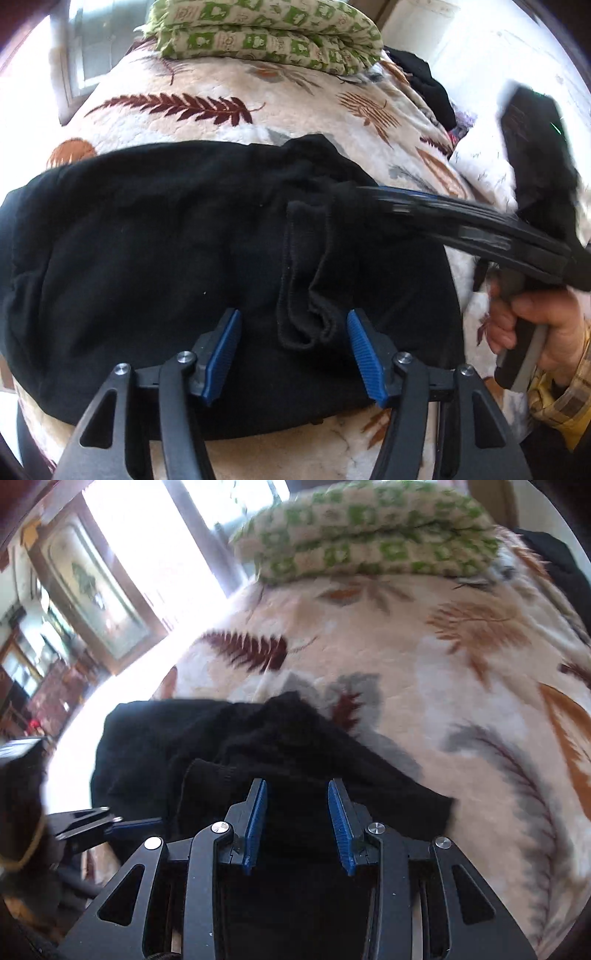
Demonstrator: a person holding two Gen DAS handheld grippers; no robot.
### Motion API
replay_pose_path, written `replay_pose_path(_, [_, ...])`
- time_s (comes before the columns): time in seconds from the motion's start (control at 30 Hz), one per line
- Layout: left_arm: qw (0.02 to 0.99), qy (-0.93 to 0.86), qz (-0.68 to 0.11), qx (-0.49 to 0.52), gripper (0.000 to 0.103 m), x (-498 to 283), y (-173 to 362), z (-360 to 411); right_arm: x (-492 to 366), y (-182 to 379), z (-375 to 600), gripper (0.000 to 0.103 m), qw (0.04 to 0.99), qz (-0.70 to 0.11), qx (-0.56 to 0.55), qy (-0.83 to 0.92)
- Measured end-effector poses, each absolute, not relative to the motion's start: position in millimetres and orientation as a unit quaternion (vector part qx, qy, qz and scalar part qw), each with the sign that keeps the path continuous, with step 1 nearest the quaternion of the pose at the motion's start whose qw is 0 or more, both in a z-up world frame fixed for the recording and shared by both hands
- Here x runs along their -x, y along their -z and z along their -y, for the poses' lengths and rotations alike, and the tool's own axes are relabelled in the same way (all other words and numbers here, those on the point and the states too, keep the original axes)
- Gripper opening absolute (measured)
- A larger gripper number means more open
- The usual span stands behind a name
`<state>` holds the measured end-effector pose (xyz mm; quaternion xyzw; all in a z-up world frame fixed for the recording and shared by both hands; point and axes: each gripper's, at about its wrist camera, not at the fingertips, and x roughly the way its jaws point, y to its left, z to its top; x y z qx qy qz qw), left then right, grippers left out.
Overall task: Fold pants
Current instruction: 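Open the right gripper and release the hem onto the pants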
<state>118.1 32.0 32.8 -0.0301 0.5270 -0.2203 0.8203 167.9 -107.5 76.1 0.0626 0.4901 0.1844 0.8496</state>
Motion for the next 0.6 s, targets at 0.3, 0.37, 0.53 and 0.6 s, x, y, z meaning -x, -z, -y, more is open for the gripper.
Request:
replay_pose_path(0.3, [0.823, 0.224, -0.519, 0.058, 0.063, -116.1, -31.0, -43.9, -167.9, -85.2, 103.8, 0.032, 0.857, -0.485, -0.018, -0.173])
replay_pose_path(0.37, [0.823, 0.224, -0.518, 0.062, 0.063, -116.0, -30.5, -45.6, -144.7, -97.8, 114.3, 0.032, 0.859, -0.474, -0.042, -0.187])
replay_pose_path(0.53, [0.827, 0.221, -0.514, 0.060, 0.063, -114.0, -29.4, -45.0, -83.3, -94.1, 108.6, 0.032, 0.860, -0.466, -0.024, -0.205])
replay_pose_path(0.6, [0.827, 0.217, -0.515, 0.058, 0.064, -113.9, -28.6, -43.7, -69.7, -68.5, 98.1, 0.033, 0.847, -0.494, -0.008, -0.196])
